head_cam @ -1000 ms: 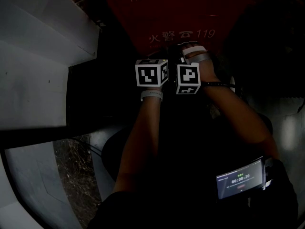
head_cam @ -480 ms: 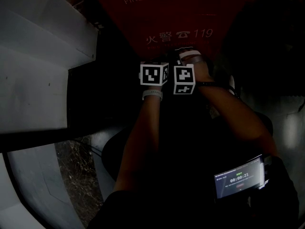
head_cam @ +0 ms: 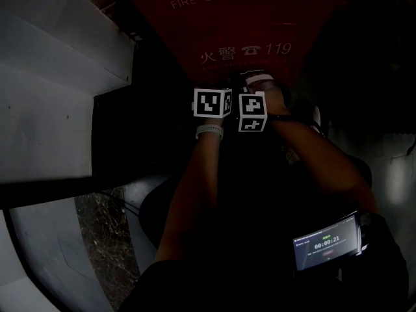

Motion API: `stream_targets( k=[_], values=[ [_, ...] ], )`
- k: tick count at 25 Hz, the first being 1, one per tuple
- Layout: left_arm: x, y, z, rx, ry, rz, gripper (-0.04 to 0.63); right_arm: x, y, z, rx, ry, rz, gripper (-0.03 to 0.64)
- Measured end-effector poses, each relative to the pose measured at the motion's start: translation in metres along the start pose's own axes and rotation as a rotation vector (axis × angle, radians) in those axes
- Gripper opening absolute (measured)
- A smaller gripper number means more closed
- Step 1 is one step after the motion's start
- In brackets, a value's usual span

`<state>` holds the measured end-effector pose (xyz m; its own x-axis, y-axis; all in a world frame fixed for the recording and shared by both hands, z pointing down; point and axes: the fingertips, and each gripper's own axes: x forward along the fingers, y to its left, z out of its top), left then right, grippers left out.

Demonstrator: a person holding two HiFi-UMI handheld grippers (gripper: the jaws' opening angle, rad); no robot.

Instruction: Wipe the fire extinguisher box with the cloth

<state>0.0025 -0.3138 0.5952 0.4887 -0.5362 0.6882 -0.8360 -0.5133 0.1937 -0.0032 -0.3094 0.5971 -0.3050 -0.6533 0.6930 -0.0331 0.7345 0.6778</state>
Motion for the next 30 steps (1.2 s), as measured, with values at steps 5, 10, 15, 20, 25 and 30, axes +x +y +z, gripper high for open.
stream_targets(
  k=[5,10,15,20,25,30],
  values=[
    [-0.012,-0.014,0.016,0.004,-0.042,-0.029,0.003,-0.016,-0.01,-0.003,0.016,0.022,0.004,0.034],
    [-0.047,-0.042,0.052,0.078,-0.133,-0.077,0.003,-0.054,-0.038,-0.001,-0.001,0.03,-0.05,0.034],
    [-0.102,-0.068,0.105,0.18,-0.268,-0.104,0.003,-0.113,-0.083,0.007,-0.019,0.016,-0.161,0.034],
    [-0.159,-0.1,0.164,0.3,-0.424,-0.112,0.003,-0.182,-0.139,0.013,-0.023,-0.018,-0.325,0.034],
    [-0.221,-0.118,0.214,0.379,-0.623,-0.049,0.003,-0.247,-0.199,0.028,-0.049,-0.037,-0.482,0.034],
    [-0.267,-0.126,0.25,0.383,-0.747,-0.026,0.003,-0.295,-0.248,0.049,-0.121,-0.036,-0.611,0.034]
  ],
)
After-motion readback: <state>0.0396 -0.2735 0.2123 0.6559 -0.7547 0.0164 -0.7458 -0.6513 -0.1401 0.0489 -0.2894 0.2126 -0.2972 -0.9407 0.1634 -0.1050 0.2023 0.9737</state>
